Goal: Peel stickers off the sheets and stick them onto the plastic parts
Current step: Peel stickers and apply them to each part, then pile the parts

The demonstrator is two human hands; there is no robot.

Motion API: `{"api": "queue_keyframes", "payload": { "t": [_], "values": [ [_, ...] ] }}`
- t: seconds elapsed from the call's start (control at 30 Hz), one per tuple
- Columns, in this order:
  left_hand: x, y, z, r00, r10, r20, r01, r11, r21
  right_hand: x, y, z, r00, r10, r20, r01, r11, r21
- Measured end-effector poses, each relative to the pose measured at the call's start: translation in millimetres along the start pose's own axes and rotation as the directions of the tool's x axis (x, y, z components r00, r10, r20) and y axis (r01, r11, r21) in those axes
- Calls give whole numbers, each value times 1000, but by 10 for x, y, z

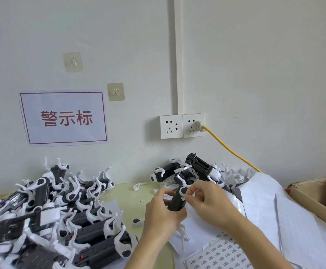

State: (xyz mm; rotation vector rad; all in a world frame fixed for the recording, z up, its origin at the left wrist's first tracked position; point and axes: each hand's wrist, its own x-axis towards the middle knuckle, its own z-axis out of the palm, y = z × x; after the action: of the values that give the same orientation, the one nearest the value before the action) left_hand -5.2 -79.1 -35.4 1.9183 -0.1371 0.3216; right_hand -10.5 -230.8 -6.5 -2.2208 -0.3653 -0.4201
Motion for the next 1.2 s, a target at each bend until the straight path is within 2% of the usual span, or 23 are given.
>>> {"api": "queue_keyframes", "payload": {
  "t": [0.33,1.2],
  "values": [
    [-2,-32,30,998,63,-14,-61,995,75,26,12,37,999,32,-2,-32,990,-137],
    [33,-76,52,997,76,-29,-72,990,123,-43,-36,86,995,-66,-69,33,918,-396]
  ]
}}
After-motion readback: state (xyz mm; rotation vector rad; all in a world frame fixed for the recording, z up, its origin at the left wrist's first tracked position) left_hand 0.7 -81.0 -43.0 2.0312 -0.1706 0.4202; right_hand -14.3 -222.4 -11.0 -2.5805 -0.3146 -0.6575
